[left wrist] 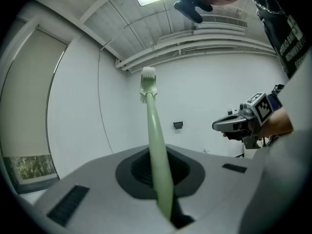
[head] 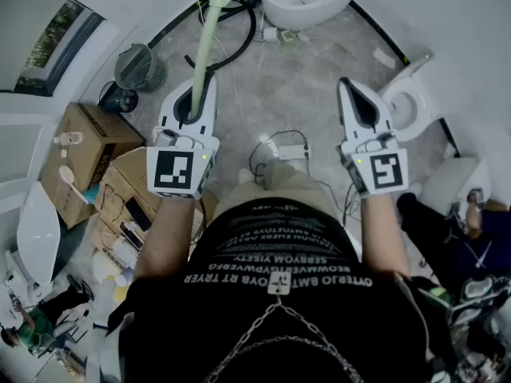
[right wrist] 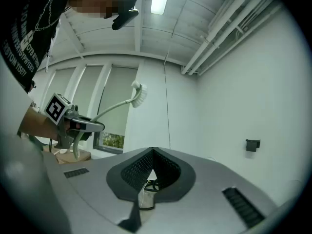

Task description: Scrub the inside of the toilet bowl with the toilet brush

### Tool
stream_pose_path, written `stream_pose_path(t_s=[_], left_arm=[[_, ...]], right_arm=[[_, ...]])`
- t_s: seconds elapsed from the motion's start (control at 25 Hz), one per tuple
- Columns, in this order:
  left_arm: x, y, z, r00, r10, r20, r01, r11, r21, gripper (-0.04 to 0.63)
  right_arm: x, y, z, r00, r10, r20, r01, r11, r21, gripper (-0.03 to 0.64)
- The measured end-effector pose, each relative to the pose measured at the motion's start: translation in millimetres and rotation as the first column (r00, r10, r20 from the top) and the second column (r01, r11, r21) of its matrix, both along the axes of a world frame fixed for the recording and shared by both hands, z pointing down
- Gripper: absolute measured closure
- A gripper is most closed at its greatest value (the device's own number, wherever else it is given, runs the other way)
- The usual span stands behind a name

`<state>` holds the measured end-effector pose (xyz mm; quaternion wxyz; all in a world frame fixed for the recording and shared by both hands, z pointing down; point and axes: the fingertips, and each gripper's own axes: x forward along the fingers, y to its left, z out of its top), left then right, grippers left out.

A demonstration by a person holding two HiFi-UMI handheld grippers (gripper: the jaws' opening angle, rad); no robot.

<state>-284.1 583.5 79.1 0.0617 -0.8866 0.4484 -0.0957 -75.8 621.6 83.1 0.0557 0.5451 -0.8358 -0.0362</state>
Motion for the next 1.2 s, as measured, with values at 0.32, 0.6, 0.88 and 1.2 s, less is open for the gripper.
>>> stream_pose_path(t_s=[0.32, 0.6, 0.88, 1.2], left_arm=[[-4.1, 25.5, 6.7, 0.999, -0.041, -0.018, 0.041, 0.998, -0.041, 0.594], [24.8, 22.1, 8.5, 0.994, -0.097, -0.047, 0.094, 0.993, -0.078, 0.595], [41.2, 28.0, 14.3, 0.986, -0.158, -0.049, 0.15, 0.979, -0.135, 0.595], [51.8, 26.4, 14.4, 0.995, -0.092, -0.05, 0.083, 0.985, -0.151, 0.595]], right_arm=[[5.0, 29.2, 7.2, 0.999, 0.025, 0.038, -0.023, 0.999, -0.045, 0.624], [24.8, 21.8, 8.6, 0.997, -0.051, 0.055, 0.054, 0.997, -0.054, 0.624], [46.4, 10.6, 5.3, 0.99, -0.128, 0.06, 0.131, 0.99, -0.05, 0.624], [66.4, 13.3, 12.1, 0.99, -0.097, 0.098, 0.103, 0.993, -0.057, 0.624]])
